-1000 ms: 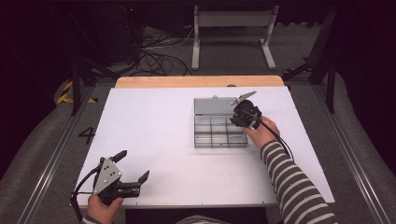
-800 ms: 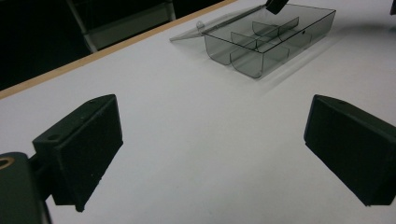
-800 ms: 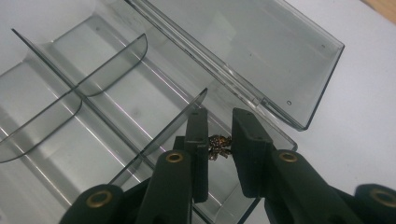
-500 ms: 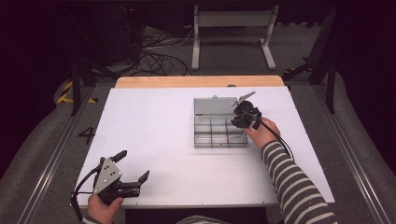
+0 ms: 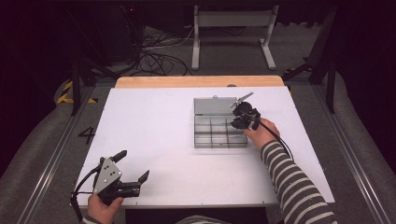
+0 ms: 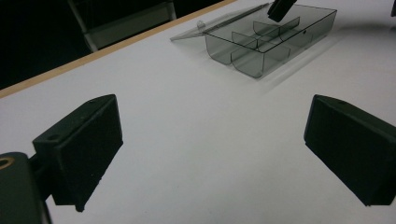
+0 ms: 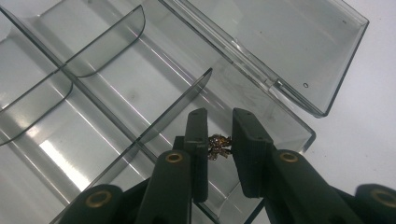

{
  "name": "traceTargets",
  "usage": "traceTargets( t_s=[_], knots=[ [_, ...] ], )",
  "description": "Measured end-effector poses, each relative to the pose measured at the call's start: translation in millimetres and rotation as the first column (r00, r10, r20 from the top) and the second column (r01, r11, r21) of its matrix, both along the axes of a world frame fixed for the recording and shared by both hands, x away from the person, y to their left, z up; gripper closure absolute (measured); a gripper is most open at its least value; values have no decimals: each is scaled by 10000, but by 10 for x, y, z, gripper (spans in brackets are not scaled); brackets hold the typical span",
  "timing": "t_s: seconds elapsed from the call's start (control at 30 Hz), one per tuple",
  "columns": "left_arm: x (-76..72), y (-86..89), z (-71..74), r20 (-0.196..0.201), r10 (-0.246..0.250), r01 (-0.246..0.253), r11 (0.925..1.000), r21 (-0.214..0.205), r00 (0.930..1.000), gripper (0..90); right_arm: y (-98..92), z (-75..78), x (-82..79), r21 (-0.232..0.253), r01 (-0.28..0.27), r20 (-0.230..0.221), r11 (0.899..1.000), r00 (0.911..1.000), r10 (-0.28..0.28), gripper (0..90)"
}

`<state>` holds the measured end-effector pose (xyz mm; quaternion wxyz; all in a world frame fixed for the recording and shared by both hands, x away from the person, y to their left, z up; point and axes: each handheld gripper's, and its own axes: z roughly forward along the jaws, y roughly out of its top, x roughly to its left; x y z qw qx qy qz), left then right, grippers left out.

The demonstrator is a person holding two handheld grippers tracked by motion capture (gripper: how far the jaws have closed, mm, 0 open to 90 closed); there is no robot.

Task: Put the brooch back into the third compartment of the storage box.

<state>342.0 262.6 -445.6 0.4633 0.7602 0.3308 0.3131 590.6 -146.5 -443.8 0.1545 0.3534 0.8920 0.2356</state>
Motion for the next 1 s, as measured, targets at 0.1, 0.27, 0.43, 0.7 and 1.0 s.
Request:
traceTargets(
  t_s=[0.1,0.27,0.43,0.7,1.0],
  knots=[
    [1,1,0,3,5,-5,10000,-14,10000,52,3,-3,1,-3,-21,-5,10000,10000,21,763],
    [-1,0,0,-3,6,-6,10000,7,10000,52,10,-2,0,18,-17,69,10000,10000,16,735],
    [-1,0,1,4,5,-5,10000,-24,10000,52,3,22,-10,118,-109,157,9999,9998,107,717],
    [0,1,1,10,7,-6,10000,-24,10000,52,-67,122,-41,1005,-233,56,9947,9997,229,521],
    [1,-2,2,-3,5,-5,10000,10,10000,52,-65,364,-255,1880,-1044,952,9766,9916,877,301]
  ],
)
